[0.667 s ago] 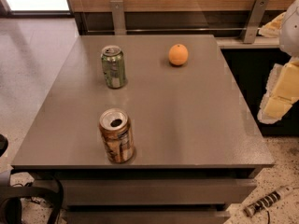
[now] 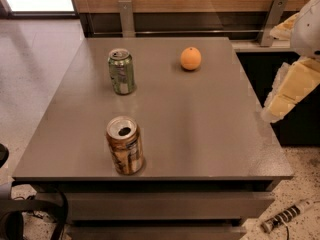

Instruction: Pick green can

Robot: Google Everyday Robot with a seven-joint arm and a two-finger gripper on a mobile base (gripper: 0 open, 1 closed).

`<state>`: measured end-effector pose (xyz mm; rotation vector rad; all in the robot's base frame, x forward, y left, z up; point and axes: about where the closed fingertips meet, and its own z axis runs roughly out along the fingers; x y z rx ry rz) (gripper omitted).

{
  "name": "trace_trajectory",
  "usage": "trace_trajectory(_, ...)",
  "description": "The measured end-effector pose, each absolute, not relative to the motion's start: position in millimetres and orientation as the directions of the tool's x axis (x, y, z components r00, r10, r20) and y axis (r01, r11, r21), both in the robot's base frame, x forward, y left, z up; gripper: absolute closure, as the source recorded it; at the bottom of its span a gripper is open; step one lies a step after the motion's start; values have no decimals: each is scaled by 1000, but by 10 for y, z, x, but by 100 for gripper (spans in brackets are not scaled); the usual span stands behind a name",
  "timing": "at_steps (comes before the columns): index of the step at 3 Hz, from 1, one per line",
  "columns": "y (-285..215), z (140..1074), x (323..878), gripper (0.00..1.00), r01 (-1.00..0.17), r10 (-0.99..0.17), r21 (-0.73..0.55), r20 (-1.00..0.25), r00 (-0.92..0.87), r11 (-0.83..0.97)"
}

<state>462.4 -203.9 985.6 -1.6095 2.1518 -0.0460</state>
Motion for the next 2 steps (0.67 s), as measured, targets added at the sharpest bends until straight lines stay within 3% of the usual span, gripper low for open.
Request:
trace_trajectory(1,-1657,9816,5099,0,-867,-810,-275,-546,-214,415)
trace_trajectory(2,-1145,9666,5337,0,-851,-623,-193,-760,-185,488)
